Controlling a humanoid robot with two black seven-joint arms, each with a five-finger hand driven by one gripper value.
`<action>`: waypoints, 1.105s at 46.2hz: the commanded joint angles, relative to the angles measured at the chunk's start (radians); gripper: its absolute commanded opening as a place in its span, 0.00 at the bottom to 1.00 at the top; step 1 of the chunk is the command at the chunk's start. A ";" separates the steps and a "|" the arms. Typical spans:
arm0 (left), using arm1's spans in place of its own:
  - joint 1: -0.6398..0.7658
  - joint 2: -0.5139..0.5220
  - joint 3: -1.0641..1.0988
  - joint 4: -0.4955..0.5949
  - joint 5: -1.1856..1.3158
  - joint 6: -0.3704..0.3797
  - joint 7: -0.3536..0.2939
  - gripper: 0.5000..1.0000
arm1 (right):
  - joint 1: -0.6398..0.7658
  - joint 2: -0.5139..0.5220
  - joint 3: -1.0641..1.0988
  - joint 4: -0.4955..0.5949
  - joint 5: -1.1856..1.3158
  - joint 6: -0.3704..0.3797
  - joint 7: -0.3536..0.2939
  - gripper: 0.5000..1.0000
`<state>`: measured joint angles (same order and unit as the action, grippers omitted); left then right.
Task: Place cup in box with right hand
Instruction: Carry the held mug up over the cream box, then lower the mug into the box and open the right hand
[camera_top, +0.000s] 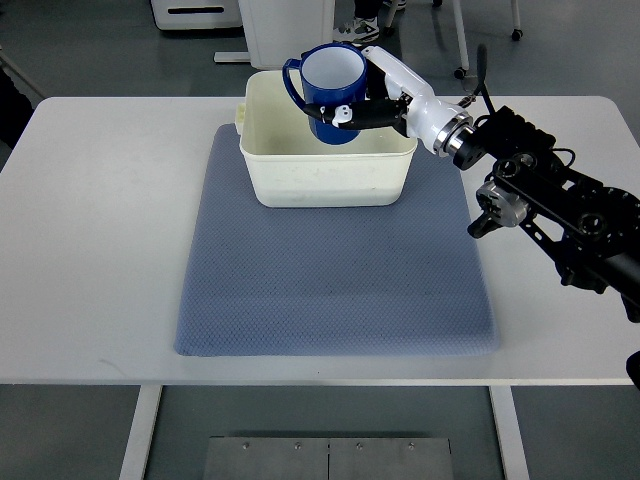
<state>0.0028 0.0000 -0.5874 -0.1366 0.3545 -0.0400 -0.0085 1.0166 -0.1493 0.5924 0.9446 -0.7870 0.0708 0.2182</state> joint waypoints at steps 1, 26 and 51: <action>0.000 0.000 0.000 0.000 0.000 0.000 0.001 1.00 | 0.020 0.028 0.000 -0.029 0.009 -0.016 -0.013 0.00; 0.000 0.000 0.000 0.000 0.000 0.000 -0.001 1.00 | 0.027 0.149 -0.003 -0.175 0.011 -0.160 -0.043 0.00; 0.000 0.000 0.000 0.000 0.000 0.000 0.001 1.00 | -0.013 0.149 -0.045 -0.204 0.009 -0.201 -0.057 0.00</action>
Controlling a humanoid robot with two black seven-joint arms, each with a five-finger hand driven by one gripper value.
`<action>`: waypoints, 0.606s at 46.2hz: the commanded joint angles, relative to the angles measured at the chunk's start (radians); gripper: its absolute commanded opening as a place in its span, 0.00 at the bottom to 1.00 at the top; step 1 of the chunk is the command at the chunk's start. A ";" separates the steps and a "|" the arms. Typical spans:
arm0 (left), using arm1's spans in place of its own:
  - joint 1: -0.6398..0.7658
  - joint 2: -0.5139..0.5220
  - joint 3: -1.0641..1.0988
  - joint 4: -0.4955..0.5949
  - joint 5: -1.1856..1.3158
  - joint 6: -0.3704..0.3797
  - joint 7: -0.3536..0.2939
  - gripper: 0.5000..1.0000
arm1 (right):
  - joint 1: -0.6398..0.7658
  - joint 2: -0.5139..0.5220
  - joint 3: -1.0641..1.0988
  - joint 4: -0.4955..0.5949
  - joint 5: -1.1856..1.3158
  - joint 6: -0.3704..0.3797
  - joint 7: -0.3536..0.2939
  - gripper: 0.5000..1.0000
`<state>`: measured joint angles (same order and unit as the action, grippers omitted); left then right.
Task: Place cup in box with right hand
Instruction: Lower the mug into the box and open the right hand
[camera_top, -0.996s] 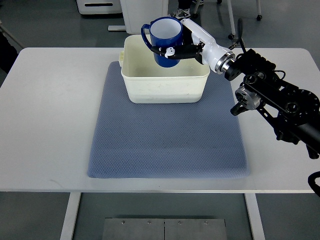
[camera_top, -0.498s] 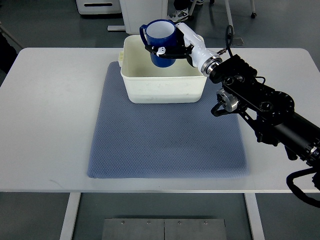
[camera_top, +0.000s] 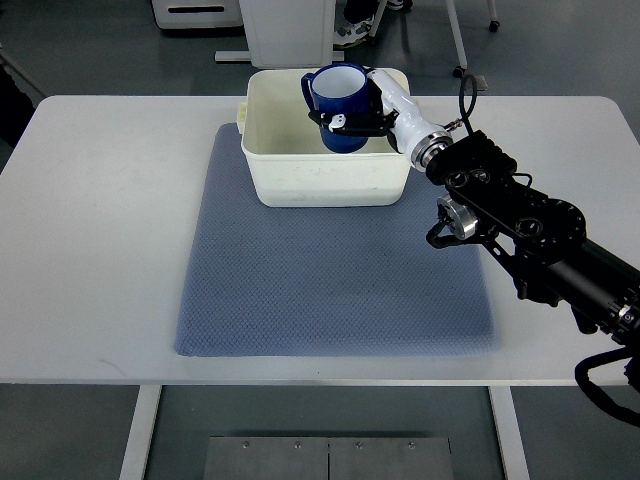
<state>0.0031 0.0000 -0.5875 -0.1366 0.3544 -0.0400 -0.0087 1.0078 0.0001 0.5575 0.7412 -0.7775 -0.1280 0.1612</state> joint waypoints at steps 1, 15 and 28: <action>0.000 0.000 0.000 0.000 0.000 0.000 0.001 1.00 | -0.005 0.000 -0.011 0.000 0.000 -0.002 0.000 0.00; 0.000 0.000 0.000 0.000 0.000 0.000 0.001 1.00 | -0.009 0.000 -0.010 0.000 0.001 -0.001 0.006 0.24; 0.001 0.000 0.000 0.000 0.000 0.000 0.001 1.00 | -0.012 0.000 -0.010 0.001 0.001 -0.001 0.011 1.00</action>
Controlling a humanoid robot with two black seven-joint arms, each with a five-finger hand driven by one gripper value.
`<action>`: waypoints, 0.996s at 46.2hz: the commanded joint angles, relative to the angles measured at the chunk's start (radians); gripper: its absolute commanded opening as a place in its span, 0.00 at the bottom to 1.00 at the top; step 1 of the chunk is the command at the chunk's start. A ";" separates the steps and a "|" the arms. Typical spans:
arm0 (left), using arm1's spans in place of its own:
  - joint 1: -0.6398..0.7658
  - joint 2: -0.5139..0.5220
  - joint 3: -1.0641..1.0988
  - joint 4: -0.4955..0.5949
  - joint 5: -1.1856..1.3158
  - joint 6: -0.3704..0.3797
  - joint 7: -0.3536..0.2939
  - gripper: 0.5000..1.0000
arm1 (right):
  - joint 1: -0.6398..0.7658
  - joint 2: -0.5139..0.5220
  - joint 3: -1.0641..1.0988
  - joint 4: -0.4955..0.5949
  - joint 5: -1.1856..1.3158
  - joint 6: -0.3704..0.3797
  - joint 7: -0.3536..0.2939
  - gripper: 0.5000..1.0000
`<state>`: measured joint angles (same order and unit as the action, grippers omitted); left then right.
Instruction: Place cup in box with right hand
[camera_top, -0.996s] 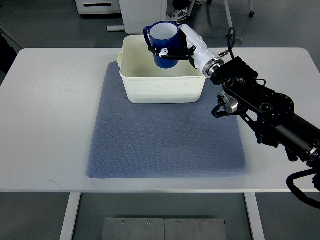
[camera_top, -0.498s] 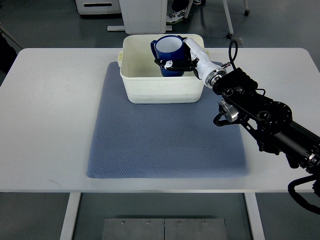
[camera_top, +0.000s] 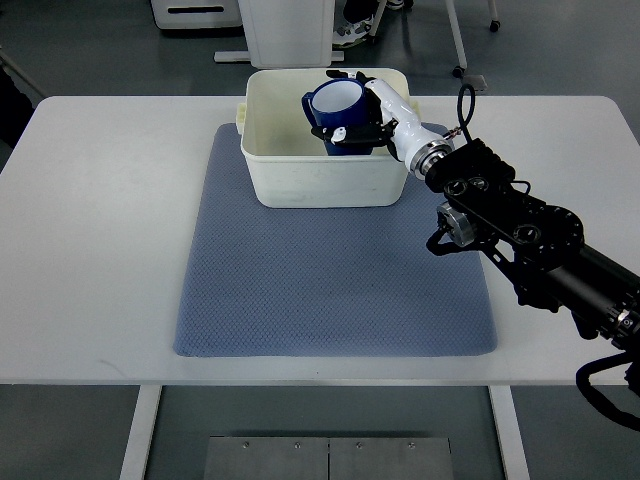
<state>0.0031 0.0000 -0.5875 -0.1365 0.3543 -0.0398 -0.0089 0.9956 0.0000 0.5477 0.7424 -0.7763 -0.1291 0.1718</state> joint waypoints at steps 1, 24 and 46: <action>0.000 0.000 0.000 0.000 0.000 0.000 0.001 1.00 | 0.000 0.000 0.000 0.000 0.000 0.000 0.000 1.00; 0.000 0.000 0.000 0.000 0.000 0.000 0.000 1.00 | 0.011 0.000 0.009 0.020 0.002 0.000 -0.006 1.00; 0.000 0.000 0.000 0.000 0.000 0.000 0.000 1.00 | 0.009 -0.123 0.080 0.098 0.075 0.002 -0.057 1.00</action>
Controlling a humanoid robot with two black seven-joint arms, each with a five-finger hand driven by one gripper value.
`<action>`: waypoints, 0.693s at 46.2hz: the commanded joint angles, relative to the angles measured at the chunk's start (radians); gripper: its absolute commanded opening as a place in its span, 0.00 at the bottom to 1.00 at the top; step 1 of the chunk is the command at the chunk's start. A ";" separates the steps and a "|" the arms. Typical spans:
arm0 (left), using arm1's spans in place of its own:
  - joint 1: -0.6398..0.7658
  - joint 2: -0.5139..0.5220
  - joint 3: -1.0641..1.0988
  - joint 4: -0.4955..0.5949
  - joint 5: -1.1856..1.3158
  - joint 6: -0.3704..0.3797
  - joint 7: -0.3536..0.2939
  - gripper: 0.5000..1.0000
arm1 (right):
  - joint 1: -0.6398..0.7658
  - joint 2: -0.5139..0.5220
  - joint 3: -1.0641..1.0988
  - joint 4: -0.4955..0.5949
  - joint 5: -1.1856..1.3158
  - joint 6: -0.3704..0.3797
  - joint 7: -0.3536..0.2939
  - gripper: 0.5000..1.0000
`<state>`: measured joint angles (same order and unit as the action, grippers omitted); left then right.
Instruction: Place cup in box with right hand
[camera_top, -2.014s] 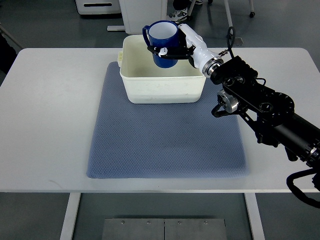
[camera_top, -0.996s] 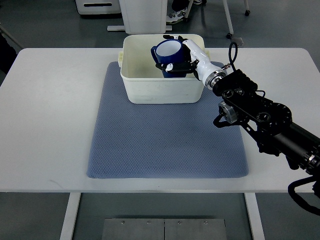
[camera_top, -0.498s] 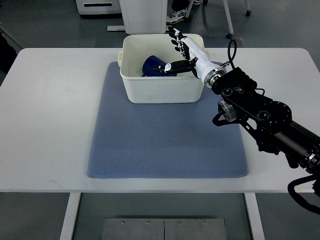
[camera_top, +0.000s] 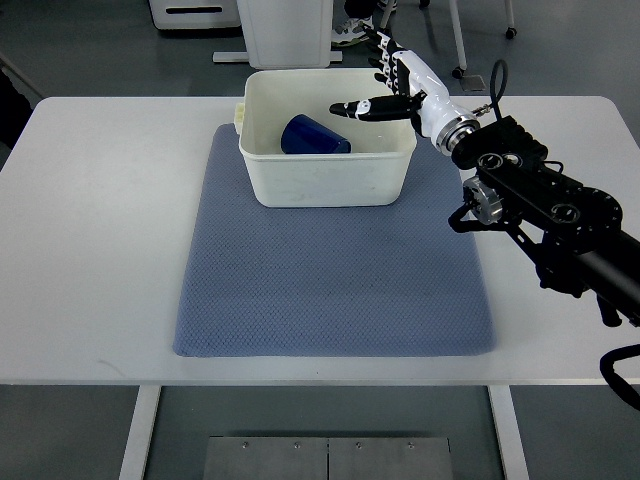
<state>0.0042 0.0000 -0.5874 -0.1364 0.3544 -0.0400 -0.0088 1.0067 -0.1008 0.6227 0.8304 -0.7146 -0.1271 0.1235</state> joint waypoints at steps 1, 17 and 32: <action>-0.001 0.000 0.000 0.000 0.000 0.000 0.001 1.00 | -0.003 -0.031 0.008 0.013 0.017 0.000 -0.010 1.00; -0.001 0.000 0.000 0.000 0.000 0.000 0.000 1.00 | -0.051 -0.122 0.112 0.041 0.057 0.018 -0.054 1.00; -0.001 0.000 0.000 0.000 0.000 0.000 0.001 1.00 | -0.158 -0.142 0.285 0.055 0.057 0.041 -0.116 1.00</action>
<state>0.0032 -0.0001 -0.5876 -0.1368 0.3545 -0.0401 -0.0081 0.8648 -0.2417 0.8837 0.8836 -0.6591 -0.0863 0.0119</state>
